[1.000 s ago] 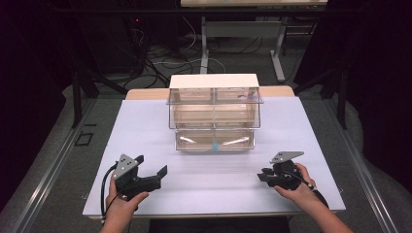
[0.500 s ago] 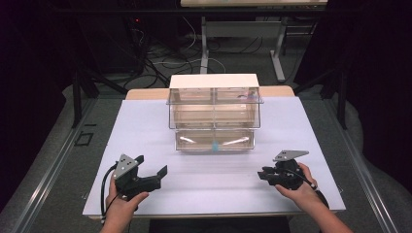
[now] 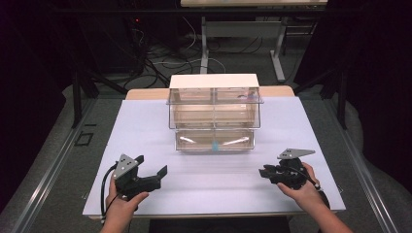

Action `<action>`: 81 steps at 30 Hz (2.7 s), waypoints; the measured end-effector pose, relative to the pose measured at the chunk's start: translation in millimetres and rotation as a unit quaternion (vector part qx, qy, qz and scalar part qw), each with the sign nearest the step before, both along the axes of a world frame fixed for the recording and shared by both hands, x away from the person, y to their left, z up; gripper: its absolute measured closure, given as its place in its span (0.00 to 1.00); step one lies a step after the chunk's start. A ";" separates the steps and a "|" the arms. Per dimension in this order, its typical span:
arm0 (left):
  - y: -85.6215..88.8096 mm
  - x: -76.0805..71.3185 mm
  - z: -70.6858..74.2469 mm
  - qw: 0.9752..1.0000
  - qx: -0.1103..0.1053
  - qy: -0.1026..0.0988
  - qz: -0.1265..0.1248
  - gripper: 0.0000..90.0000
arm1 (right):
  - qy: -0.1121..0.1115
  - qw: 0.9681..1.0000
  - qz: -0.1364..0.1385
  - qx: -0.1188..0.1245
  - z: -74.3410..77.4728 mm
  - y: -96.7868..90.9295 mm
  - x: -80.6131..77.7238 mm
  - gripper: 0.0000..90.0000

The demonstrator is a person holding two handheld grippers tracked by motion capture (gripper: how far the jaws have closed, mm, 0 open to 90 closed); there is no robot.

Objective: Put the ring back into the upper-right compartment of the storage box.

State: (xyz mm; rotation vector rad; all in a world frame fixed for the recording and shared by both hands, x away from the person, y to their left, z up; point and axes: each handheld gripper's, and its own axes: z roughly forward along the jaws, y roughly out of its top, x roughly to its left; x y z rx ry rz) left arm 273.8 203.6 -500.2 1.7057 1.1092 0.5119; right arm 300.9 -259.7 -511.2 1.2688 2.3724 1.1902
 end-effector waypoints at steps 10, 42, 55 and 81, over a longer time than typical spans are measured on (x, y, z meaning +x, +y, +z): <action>0.1 -0.1 0.1 1.000 0.000 0.000 0.000 0.06 | -0.004 1.000 -0.011 0.015 5.1 -4.9 -1.8 0.76; 0.6 -0.2 0.3 1.000 -0.001 0.004 0.002 0.06 | -0.034 0.998 -0.031 0.051 21.6 -20.0 -4.2 0.76; 0.4 -0.7 0.4 1.000 -0.002 0.002 0.004 0.06 | -0.044 0.996 -0.040 0.061 31.1 -23.9 -2.3 0.76; 0.4 0.1 -0.6 1.000 -0.006 0.005 0.009 0.07 | -0.060 0.994 -0.057 0.077 66.2 -24.6 -16.3 0.76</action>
